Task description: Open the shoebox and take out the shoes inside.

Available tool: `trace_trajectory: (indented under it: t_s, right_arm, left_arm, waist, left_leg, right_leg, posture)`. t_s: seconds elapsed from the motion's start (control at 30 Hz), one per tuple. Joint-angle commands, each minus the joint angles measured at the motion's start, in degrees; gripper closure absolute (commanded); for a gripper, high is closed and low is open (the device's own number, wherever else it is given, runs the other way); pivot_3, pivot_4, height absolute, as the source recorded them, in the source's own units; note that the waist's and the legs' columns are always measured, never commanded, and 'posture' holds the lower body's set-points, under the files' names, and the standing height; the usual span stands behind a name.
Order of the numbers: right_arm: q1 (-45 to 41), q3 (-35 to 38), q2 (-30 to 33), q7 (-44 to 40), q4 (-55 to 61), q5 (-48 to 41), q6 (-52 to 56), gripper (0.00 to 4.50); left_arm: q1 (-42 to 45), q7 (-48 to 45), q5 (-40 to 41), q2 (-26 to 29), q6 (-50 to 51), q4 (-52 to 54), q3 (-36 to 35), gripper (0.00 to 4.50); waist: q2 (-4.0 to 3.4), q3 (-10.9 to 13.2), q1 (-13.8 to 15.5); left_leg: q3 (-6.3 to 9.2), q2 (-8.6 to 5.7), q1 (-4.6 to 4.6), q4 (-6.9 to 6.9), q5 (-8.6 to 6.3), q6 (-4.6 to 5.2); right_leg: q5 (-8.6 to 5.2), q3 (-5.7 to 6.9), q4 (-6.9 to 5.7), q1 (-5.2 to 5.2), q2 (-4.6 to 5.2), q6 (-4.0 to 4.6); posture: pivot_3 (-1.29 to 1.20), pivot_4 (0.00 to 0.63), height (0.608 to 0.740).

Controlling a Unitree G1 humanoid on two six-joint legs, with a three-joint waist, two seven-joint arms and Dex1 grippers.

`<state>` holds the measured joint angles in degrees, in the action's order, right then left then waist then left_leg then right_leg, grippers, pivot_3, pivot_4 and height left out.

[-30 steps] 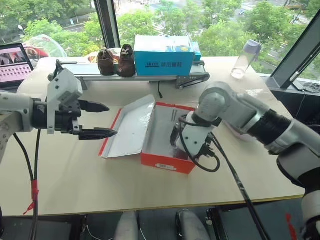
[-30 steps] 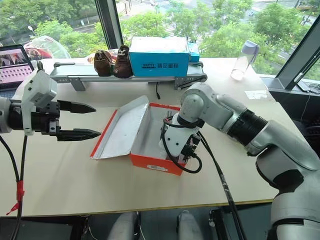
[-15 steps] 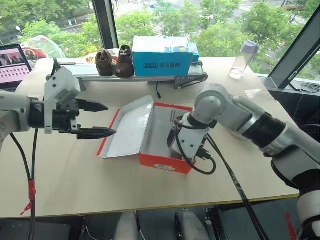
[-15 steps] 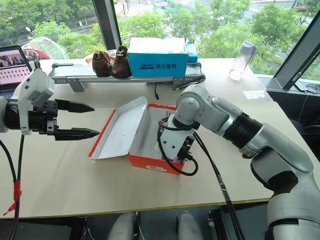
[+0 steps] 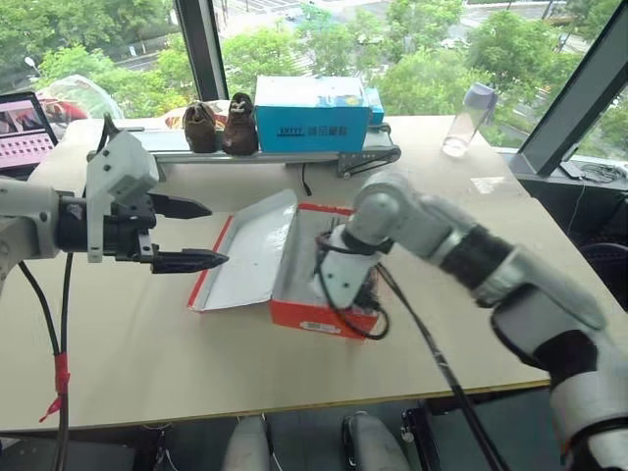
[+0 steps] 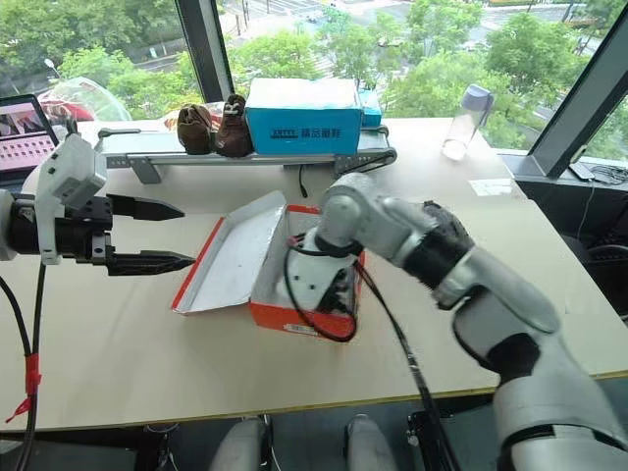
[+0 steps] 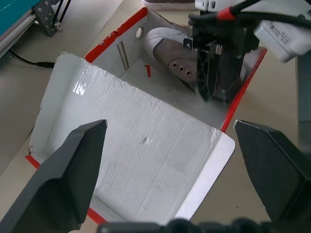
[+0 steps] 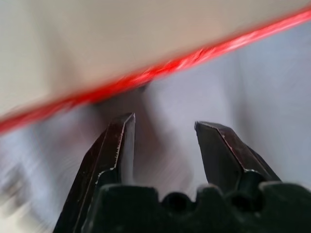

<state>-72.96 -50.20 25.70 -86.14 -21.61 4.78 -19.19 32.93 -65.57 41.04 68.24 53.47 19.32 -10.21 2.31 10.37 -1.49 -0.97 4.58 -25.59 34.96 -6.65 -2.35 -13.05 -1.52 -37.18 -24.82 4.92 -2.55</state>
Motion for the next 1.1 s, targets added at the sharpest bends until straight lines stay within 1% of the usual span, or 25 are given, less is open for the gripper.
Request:
trace_trajectory:
  t_s: [0.03, 0.13, 0.17, 0.27, 0.37, 0.43, 0.47, 0.5, 0.53, 0.63, 0.77, 0.87, 1.1]
  right_arm:
    - [-4.3, 9.0, -4.6, 7.3, -4.2, 0.9, 1.8, 2.07]
    - [-7.4, 15.6, -6.4, 9.1, -4.6, -2.0, 7.3, 2.07]
    - [-7.8, 17.0, -6.6, 8.9, -4.4, -2.6, 8.9, 2.07]
    - [-9.7, 22.6, -5.1, 7.2, -3.2, -5.8, 19.9, 2.07]
    - [-10.9, 26.3, -0.5, 5.2, -3.0, -6.7, 29.7, 2.07]
    - [-10.2, 27.3, 3.6, 4.8, -3.1, -5.5, 33.7, 2.07]
    - [-9.4, 27.5, 5.6, 4.3, -2.8, -5.0, 34.6, 1.55]
    - [-7.9, 27.3, 7.8, 3.5, -2.1, -4.3, 34.4, 1.4]
    - [-6.7, 26.9, 9.7, 2.8, -1.5, -3.7, 34.1, 1.0]
    - [-3.8, 26.1, 12.3, 2.3, -0.4, -1.8, 32.3, 0.06]
    - [-1.4, 25.3, 11.9, 5.3, -2.9, 2.0, 27.8, 0.06]
    - [-0.7, 24.3, 11.1, 8.1, -6.4, 5.0, 18.3, 0.06]
    - [-1.8, 23.1, 8.6, 6.0, -11.2, 7.1, 9.8, 0.06]
  left_arm:
    - [1.0, 0.5, 0.7, 0.4, -0.2, 0.6, -1.2, 0.0]
    - [2.0, 0.4, 0.1, -0.2, -0.9, -0.2, 0.1, 0.0]
    - [2.2, 0.3, 0.1, -0.4, -1.0, -0.3, 0.2, 0.0]
    - [3.2, 0.1, -0.5, -1.4, -1.9, -1.1, 1.6, 0.0]
    - [4.8, -0.3, -1.5, -2.7, -3.2, -2.5, 3.6, 0.0]
    - [6.0, -0.6, -2.1, -3.7, -4.0, -3.6, 4.9, 0.0]
    - [6.5, -0.9, -2.4, -4.1, -4.5, -4.1, 5.5, 0.0]
    - [7.2, -1.3, -2.8, -4.5, -5.0, -4.8, 6.3, 0.0]
    - [7.9, -1.7, -3.2, -4.9, -5.5, -5.5, 7.0, 0.0]
    - [9.6, -2.9, -4.7, -5.8, -7.0, -7.5, 8.8, 0.0]
    - [11.8, -3.9, -6.0, -7.3, -8.1, -9.3, 10.5, 0.0]
    - [12.4, -4.6, -6.6, -7.7, -8.5, -9.9, 10.9, 0.0]
    - [11.2, -4.8, -6.6, -7.3, -7.4, -8.5, 9.4, 0.0]
  waist:
    - [-0.01, 0.0, 0.2]
    - [-0.02, 0.0, 0.5]
    - [-0.02, 0.0, 0.6]
    - [-0.02, 0.0, 1.2]
    - [-0.01, 0.0, 1.4]
    - [-0.01, 0.0, 1.8]
    - [-0.01, 0.0, 1.8]
    - [-0.01, 0.0, 1.8]
    - [-0.01, 0.0, 1.9]
    - [-0.01, 0.0, 1.6]
    - [-0.1, 0.1, 0.1]
    - [-0.1, 0.1, -0.2]
    - [-0.1, 0.1, -0.6]
  left_leg:
    - [0.0, 0.01, -0.02, 0.0, 0.0, 0.0]
    - [0.01, 0.03, -0.37, -0.02, 0.01, -0.01]
    - [0.02, 0.06, -0.51, -0.01, 0.01, -0.02]
    - [0.04, 0.11, -0.56, -0.01, 0.01, -0.03]
    - [0.04, 0.12, -0.56, 0.09, 0.01, -0.05]
    - [0.03, 0.12, -0.55, 0.13, 0.01, -0.05]
    - [0.03, 0.12, -0.56, 0.13, 0.01, -0.06]
    - [0.03, 0.12, -0.56, 0.12, 0.01, -0.06]
    - [0.02, 0.12, -0.56, 0.1, 0.01, -0.06]
    - [0.02, 0.12, -0.58, 0.04, 0.0, -0.08]
    - [0.01, 0.2, -0.57, 0.06, 0.0, -0.07]
    - [0.02, 0.25, -0.56, 0.04, 0.0, -0.06]
    - [0.02, 0.25, -0.57, 0.04, 0.0, -0.06]
  right_leg:
    - [-0.01, 0.0, 0.0, -0.01, -0.01, 0.01]
    - [0.08, 0.0, -0.01, -0.32, -0.05, 0.15]
    - [0.2, 0.0, -0.01, -0.43, -0.1, 0.35]
    - [0.21, 0.01, 0.04, -0.41, -0.17, 0.38]
    - [0.22, 0.02, 0.04, -0.36, -0.17, 0.34]
    - [0.2, 0.02, 0.04, -0.34, -0.17, 0.32]
    - [0.19, 0.02, 0.05, -0.35, -0.17, 0.31]
    - [0.19, 0.02, 0.06, -0.36, -0.17, 0.31]
    - [0.18, 0.02, 0.07, -0.37, -0.17, 0.31]
    - [0.16, 0.01, 0.09, -0.4, -0.19, 0.33]
    - [0.1, -0.16, 0.03, -0.48, -0.37, 0.17]
    - [0.07, -0.24, 0.03, -0.5, -0.46, 0.11]
    - [0.04, -0.28, 0.04, -0.49, -0.46, 0.06]
  posture:
    - [0.0, 0.15, 0.74]
    - [0.0, 0.15, 0.74]
    - [0.0, 0.15, 0.74]
    - [0.0, 0.15, 0.74]
    - [0.0, 0.15, 0.74]
    - [0.0, 0.15, 0.74]
    - [0.0, 0.15, 0.74]
    - [0.0, 0.15, 0.74]
    - [0.0, 0.15, 0.74]
    - [0.0, 0.15, 0.74]
    - [0.0, 0.15, 0.74]
    - [0.0, 0.15, 0.74]
    - [0.0, 0.15, 0.74]
